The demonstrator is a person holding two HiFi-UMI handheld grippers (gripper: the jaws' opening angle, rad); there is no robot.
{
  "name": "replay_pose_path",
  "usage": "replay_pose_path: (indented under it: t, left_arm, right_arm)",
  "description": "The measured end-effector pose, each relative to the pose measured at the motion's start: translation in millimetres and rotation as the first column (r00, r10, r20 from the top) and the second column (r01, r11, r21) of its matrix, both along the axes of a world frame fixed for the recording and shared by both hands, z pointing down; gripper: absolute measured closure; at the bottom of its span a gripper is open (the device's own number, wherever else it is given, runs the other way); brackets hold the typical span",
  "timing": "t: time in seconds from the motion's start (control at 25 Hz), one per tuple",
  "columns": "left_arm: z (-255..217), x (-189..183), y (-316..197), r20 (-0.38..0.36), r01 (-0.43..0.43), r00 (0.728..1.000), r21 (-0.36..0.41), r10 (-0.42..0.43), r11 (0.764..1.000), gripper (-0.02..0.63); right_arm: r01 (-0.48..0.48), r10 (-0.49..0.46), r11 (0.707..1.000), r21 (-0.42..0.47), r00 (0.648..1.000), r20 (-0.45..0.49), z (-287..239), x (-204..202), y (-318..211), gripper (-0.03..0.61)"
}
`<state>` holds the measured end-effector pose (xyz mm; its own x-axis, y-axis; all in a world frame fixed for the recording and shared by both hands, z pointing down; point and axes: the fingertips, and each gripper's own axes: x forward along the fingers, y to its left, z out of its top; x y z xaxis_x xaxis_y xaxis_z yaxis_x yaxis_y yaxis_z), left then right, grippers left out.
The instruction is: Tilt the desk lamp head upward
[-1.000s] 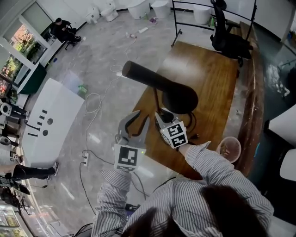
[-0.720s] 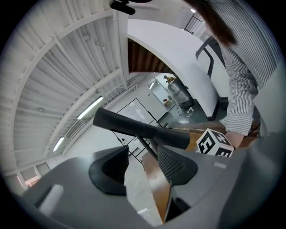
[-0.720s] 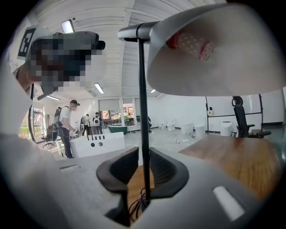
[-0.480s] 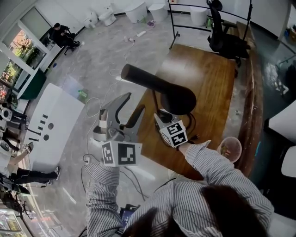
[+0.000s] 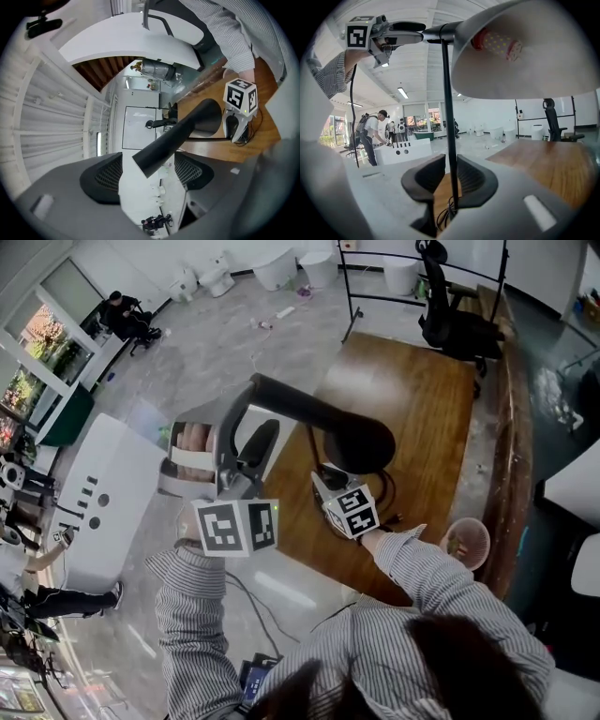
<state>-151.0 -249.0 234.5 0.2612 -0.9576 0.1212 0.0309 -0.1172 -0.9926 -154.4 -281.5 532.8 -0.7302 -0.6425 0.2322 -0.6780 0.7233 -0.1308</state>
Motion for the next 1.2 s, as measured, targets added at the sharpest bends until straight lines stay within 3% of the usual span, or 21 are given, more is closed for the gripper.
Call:
replay_pose_path:
  t: [0.24,0.44,0.84,1.2]
  left_arm:
    - [7,5,-18,0.197,0.019,0.980,-0.010,-0.017,1.000,0.273]
    - [11,6,-28,0.255,0.042,0.966,-0.031,-0.032,0.999,0.281]
    - [14,7,-28,0.196,0.059,0.979,-0.020,-0.054,0.998,0.291]
    - [15,0,-26,0.060,0.065,0.996,-0.024,-0.064,0.998,0.291]
  right_arm:
    - [0.021,-0.021,1.000,-0.017,1.000,0.003,0,-1,-1,0.515]
    - [0.029,-0.029,0.999,-0.018,1.000,0.003,-2,0,1,0.515]
    - [0.005,-0.005,1.000,-0.010,1.000,-0.004,4,4,-2,0.529]
    - [0.005,-0.005,1.000,-0.008,1.000,-0.003,3,3,-1,0.529]
